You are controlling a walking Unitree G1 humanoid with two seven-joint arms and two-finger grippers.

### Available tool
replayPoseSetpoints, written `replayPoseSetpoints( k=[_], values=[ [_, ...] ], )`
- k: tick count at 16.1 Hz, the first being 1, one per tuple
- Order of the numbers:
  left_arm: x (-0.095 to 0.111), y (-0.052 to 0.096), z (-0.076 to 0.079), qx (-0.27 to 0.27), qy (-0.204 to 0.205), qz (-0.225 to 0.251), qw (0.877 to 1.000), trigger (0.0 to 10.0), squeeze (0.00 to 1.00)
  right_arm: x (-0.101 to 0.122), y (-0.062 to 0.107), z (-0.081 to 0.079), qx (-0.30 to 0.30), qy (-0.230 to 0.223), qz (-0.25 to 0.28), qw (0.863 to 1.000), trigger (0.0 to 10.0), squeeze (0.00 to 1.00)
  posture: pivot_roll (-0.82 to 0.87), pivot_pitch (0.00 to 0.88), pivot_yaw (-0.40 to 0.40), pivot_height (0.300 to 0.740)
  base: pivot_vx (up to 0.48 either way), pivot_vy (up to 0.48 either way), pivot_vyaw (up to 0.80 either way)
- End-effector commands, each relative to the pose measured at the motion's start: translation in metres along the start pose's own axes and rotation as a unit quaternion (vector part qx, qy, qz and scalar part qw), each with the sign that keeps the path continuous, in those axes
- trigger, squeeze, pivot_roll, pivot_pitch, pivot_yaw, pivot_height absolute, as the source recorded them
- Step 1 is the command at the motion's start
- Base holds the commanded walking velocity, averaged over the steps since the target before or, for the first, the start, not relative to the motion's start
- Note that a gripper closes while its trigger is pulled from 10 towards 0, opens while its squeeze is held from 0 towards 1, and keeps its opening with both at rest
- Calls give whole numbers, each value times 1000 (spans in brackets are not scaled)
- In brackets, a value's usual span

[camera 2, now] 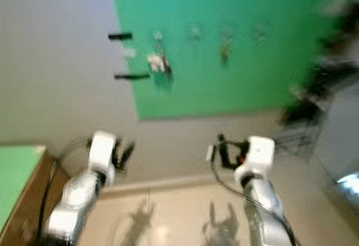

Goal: Hang keys on a hook

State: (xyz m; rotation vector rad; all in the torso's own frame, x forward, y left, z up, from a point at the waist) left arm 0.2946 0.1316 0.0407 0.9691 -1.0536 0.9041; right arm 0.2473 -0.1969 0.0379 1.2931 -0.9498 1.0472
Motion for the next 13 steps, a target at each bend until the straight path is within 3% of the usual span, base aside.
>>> replayPoseSetpoints(
  k=[1, 4, 6, 8, 12, 13],
  values=[
    [0, -3, 2, -3, -4, -1, 1000, 10000, 0, 3, -4, -1, 4, 5, 5, 1000, 10000, 0, -139, 0, 9, 722, 0, 480, 569],
    [-3, -7, 8, -7, -41, -13, 999, 10000, 0, 6, -8, -4, 8, 7, 11, 1000, 10000, 0, -148, 0, 9, 722, 0, 160, 565],
    [-5, -10, 14, -6, -23, -18, 1000, 10000, 0, 7, -9, -3, 9, 10, 14, 1000, 10000, 0, -157, 0, 10, 722, 0, 0, 566],
    [-4, -13, 20, -11, -30, -16, 999, 10000, 0, 8, -9, -2, 4, 16, 17, 1000, 10000, 0, -159, 0, 10, 722, 0, 0, 563],
    [-4, -14, 29, -21, -54, -16, 998, 10000, 0, 4, -13, 0, -10, 23, 3, 1000, 10000, 0, -160, 0, 13, 722, 0, 0, 0],
    [-4, -13, 31, -28, -52, -15, 998, 10000, 0, 3, -13, 0, -10, 25, 1, 1000, 10000, 0, -162, 0, 12, 722, 0, -480, 0]
  ],
)
Point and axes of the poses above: a point about 5 cm out from each wrist's last joint towards the gripper, its own y axis pointing back from the gripper into the wrist, its own x axis along the axis of the wrist's last joint, z = x × y, the point moved 2 cm from there along -y, pointing out of the wrist towards the gripper, and after that the axes turned 15 degrees about y, right-handed, at the moved point
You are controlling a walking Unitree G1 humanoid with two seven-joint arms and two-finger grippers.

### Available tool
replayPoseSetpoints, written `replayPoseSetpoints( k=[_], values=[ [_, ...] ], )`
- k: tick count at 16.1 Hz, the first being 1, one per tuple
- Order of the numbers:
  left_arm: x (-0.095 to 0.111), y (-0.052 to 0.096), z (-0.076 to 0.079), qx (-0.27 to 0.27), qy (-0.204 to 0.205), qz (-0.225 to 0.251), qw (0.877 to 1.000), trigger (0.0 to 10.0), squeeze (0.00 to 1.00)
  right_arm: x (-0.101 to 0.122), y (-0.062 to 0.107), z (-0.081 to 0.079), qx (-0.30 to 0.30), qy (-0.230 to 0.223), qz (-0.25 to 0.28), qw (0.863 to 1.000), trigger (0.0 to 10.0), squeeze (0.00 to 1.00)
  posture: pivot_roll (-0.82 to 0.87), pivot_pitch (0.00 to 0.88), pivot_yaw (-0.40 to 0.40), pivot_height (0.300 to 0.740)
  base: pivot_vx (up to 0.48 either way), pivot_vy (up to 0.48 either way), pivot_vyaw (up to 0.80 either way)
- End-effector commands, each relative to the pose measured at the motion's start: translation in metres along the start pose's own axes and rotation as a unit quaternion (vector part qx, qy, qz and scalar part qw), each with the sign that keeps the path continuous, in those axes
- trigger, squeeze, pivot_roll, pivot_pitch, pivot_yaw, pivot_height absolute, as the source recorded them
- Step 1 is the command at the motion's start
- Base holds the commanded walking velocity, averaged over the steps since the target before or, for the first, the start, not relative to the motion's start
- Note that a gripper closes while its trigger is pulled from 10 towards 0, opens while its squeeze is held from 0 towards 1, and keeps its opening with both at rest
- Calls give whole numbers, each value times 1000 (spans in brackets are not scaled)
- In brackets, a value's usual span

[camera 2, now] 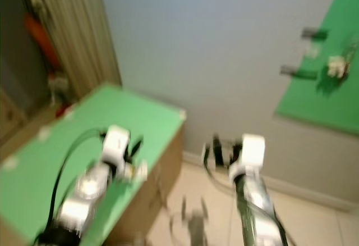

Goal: Hang keys on a hook

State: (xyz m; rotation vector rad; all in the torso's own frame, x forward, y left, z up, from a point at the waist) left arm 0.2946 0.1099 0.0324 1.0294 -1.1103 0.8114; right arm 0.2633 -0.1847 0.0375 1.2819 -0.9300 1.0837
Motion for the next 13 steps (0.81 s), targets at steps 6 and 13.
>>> replayPoseSetpoints(
  k=[6, 13],
  values=[
    [12, -8, 19, -31, -9, 17, 999, 10000, 0, -1, -2, 7, -5, 14, -6, 1000, 10000, 0, -159, 0, 6, 722, 0, -474, 0],
    [9, -6, 16, -21, -7, 10, 1000, 10000, 0, 1, -5, 4, 12, 25, -1, 1000, 10000, 0, -146, 0, -6, 722, 0, -469, 482]
  ],
)
Point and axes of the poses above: a point about 5 cm out from each wrist's last joint towards the gripper, its own y axis pointing back from the gripper into the wrist, its own x axis along the axis of the wrist's last joint, z = x × y, the point moved 2 cm from there along -y, pointing out of the wrist towards the gripper, and after that the axes turned 15 degrees about y, right-handed, at the moved point
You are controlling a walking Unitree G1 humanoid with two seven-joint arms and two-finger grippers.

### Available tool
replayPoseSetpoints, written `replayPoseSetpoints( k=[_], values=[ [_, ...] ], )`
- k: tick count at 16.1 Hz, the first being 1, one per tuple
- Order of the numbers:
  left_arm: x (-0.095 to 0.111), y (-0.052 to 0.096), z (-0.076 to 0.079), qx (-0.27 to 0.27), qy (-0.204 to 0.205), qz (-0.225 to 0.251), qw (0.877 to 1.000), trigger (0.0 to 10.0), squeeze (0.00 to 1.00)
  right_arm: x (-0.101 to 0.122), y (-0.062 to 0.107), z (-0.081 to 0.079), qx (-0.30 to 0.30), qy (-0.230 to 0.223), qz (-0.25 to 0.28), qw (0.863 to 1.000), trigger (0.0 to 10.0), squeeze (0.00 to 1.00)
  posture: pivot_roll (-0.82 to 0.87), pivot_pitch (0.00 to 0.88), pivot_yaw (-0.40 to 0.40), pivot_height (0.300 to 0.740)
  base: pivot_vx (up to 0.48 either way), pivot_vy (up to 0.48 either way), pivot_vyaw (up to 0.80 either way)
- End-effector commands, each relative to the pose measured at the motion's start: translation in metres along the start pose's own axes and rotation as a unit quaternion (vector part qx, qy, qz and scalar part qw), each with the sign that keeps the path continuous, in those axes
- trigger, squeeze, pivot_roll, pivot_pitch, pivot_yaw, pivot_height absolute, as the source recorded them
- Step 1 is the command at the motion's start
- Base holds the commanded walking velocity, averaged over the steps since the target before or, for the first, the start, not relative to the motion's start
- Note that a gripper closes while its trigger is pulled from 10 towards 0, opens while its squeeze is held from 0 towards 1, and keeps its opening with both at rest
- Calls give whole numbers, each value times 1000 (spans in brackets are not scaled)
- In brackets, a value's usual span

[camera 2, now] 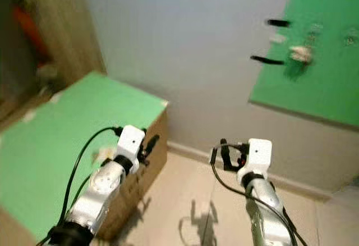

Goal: Hang keys on a hook

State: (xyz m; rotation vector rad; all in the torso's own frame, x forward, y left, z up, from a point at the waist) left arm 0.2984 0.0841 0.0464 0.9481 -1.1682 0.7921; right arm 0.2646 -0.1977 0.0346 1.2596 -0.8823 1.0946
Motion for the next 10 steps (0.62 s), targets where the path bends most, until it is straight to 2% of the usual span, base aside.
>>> replayPoseSetpoints(
  k=[1, 8, 10],
  values=[
    [-6, 4, -9, 20, -1, -13, 1000, 10000, 0, 5, -3, -8, 12, 3, 7, 1000, 10000, 0, -145, 0, -6, 722, 0, -469, 700],
    [-6, 5, -11, 32, 12, -9, 999, 10000, 0, 4, -5, -11, 24, 9, 6, 1000, 10000, 0, -148, 0, -9, 722, 0, -456, 679],
    [-8, 5, -13, 45, 22, -11, 999, 10000, 0, 3, -5, -11, 29, 13, 5, 999, 10000, 0, -148, 0, -14, 722, 148, 0, 659]
  ],
)
Point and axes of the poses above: a point about 5 cm out from each wrist's last joint towards the gripper, its own y axis pointing back from the gripper into the wrist, its own x axis along the axis of the wrist's last joint, z = x × y, the point moved 2 cm from there along -y, pointing out of the wrist towards the gripper, and after that the axes turned 15 degrees about y, right-handed, at the moved point
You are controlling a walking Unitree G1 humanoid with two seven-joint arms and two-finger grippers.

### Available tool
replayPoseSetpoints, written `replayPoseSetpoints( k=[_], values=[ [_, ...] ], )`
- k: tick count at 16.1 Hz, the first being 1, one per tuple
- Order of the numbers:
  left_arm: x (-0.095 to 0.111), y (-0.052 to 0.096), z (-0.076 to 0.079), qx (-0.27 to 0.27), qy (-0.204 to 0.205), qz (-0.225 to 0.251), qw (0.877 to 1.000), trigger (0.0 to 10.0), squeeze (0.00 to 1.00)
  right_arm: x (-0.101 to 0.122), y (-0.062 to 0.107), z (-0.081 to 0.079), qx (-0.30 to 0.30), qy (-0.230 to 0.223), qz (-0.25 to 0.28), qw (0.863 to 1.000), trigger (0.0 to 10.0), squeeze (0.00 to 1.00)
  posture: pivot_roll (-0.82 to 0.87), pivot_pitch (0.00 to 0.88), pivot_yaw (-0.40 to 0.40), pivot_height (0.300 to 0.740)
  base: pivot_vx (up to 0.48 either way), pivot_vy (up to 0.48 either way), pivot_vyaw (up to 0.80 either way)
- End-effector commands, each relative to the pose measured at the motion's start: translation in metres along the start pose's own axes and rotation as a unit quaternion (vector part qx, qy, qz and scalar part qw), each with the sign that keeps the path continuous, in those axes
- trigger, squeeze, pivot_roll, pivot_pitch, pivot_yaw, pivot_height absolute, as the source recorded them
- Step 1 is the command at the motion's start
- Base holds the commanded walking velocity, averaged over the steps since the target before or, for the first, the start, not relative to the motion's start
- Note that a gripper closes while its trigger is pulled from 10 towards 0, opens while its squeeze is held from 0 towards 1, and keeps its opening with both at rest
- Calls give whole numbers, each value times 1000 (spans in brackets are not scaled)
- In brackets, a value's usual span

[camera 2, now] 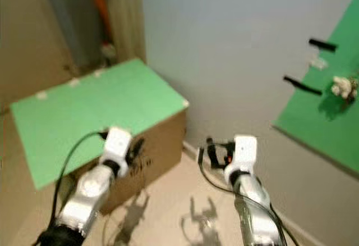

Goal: Hang keys on a hook

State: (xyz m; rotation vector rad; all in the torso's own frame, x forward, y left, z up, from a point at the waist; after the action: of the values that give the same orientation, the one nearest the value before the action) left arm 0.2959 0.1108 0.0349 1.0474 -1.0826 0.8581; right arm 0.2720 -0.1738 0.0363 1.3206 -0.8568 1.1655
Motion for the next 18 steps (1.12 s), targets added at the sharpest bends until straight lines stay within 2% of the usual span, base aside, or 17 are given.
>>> replayPoseSetpoints(
  k=[1, 5, 6, 7, 9, 10, 12, 17, 18],
  values=[
    [2, -4, 10, -8, 4, 2, 1000, 10000, 0, -4, 3, 12, -14, 12, -8, 1000, 10000, 0, -148, 0, -17, 722, 0, 0, 644],
    [-2, -2, -1, 25, -26, -4, 999, 10000, 0, -5, 4, 13, -13, 12, -9, 1000, 10000, 0, -145, 0, -22, 722, 0, 0, 623],
    [2, 0, -4, 17, -22, 13, 1000, 10000, 1000, -5, 4, 13, -13, 11, -10, 1000, 10000, 0, -143, 0, -22, 722, 0, 0, 613],
    [9, 3, -7, 15, -33, 37, 999, 10000, 1000, -7, 5, 14, -16, 11, -12, 1000, 10000, 0, -142, 0, -22, 722, 0, 0, 613],
    [28, 11, -24, 52, -42, 95, 993, 10000, 1000, -6, 9, 18, -25, 23, 2, 999, 10000, 0, -148, 3, -17, 722, 0, 0, 613],
    [30, 14, -30, 61, -46, 102, 992, 10000, 1000, -6, 10, 20, -31, 22, 3, 999, 10000, 0, -148, 5, -16, 722, 0, 0, 613],
    [25, 17, -32, 61, -40, 96, 993, 10000, 1000, -7, 10, 18, -30, 22, 2, 999, 10000, 0, -148, 5, -14, 722, 0, 0, 613],
    [20, 13, -26, 52, -36, 77, 995, 10000, 1000, -8, 8, 16, -33, 21, -1, 999, 10000, 0, -141, 13, -10, 722, 0, 0, 614],
    [19, 11, -20, 27, -46, 70, 996, 10000, 0, -9, 8, 17, -38, 18, -4, 999, 10000, 0, -140, 13, -10, 722, 0, 0, 0]
  ],
)
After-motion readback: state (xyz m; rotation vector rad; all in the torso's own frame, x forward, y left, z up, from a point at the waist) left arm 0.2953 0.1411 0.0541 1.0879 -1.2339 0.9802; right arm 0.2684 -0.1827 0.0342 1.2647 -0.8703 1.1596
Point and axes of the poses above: a point about 5 cm out from each wrist's last joint towards the gripper, its own y axis pointing back from the gripper into the wrist, its own x axis along the axis of the wrist's last joint, z = x × y, the point moved 2 cm from there along -y, pointing out of the wrist towards the gripper, and after that the axes turned 15 degrees about y, right-handed, at the moved point
